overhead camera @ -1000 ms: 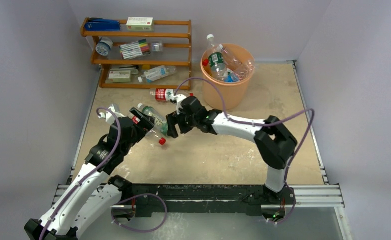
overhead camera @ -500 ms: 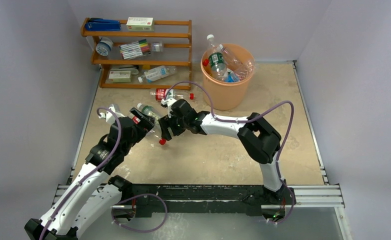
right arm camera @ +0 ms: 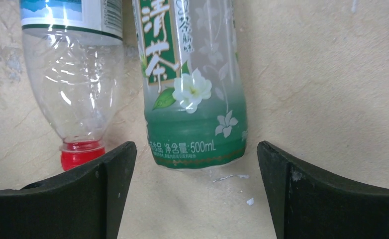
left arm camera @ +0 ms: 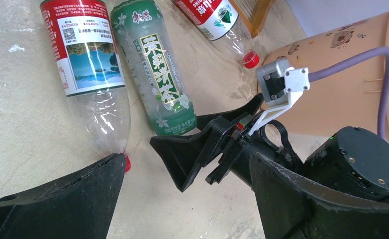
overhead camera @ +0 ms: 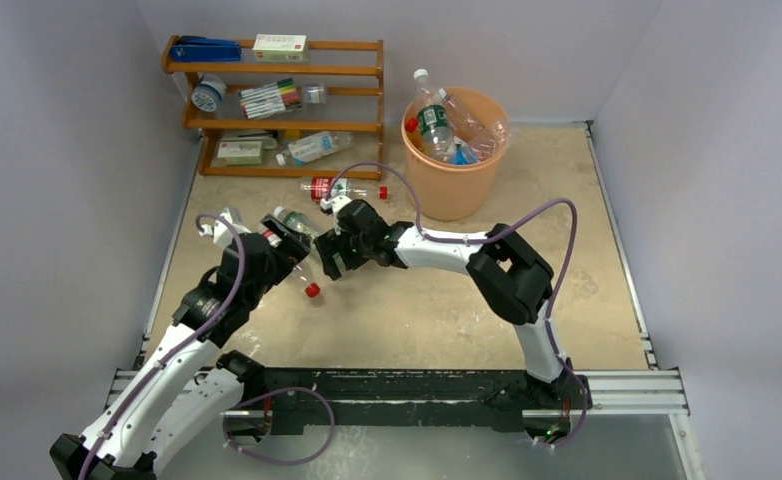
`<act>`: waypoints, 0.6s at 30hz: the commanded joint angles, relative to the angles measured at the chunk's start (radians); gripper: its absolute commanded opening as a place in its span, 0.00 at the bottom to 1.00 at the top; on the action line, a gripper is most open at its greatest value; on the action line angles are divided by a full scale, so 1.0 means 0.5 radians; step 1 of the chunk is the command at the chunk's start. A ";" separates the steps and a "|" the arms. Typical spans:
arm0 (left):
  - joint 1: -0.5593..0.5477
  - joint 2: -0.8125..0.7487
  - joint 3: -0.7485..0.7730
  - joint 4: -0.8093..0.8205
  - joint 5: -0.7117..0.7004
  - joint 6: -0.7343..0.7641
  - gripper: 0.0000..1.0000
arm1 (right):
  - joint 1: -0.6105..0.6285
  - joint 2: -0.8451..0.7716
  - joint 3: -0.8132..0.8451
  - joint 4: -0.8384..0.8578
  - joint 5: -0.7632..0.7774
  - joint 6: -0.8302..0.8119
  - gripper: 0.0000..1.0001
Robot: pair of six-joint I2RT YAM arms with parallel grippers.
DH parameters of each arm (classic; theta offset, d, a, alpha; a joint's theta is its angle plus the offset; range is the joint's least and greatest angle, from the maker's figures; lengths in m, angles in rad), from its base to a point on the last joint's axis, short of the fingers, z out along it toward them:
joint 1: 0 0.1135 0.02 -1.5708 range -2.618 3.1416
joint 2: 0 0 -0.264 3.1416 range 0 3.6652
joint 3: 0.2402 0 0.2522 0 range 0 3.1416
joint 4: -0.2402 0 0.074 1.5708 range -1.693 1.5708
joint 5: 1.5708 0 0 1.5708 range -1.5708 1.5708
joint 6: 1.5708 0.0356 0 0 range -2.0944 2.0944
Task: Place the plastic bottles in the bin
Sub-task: Pick up the plastic bottle at the center of the board.
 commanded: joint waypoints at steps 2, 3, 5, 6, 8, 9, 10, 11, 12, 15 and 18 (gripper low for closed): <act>-0.004 0.026 0.040 0.106 0.021 0.011 0.95 | 0.001 -0.005 0.152 -0.024 0.072 -0.095 0.94; -0.005 0.030 0.041 0.111 0.019 0.012 0.95 | 0.001 0.008 0.170 -0.023 0.064 -0.105 0.94; -0.004 0.033 0.044 0.112 0.022 0.012 0.95 | 0.001 0.043 0.206 -0.023 0.040 -0.126 0.91; -0.005 0.032 0.044 0.107 0.019 0.012 0.95 | 0.001 0.059 0.214 -0.025 0.032 -0.133 0.90; -0.004 0.029 0.041 0.092 0.013 0.015 0.95 | 0.001 0.081 0.219 -0.018 0.025 -0.140 0.83; -0.004 0.024 0.041 0.081 0.005 0.017 0.95 | 0.001 0.080 0.216 -0.017 0.025 -0.141 0.79; -0.004 0.022 0.038 0.071 -0.001 0.017 0.95 | 0.001 0.075 0.206 -0.008 0.024 -0.143 0.75; -0.004 0.020 0.031 0.062 -0.007 0.011 0.95 | -0.001 0.070 0.194 -0.001 0.024 -0.145 0.72; -0.004 0.020 0.021 0.059 -0.007 0.002 0.95 | -0.002 0.060 0.180 0.003 0.026 -0.144 0.70; -0.004 0.026 -0.024 0.087 0.017 -0.022 0.95 | -0.003 0.017 0.148 0.003 0.051 -0.154 0.62; -0.005 0.043 -0.065 0.123 0.049 -0.041 0.95 | -0.010 -0.059 0.106 -0.013 0.086 -0.161 0.56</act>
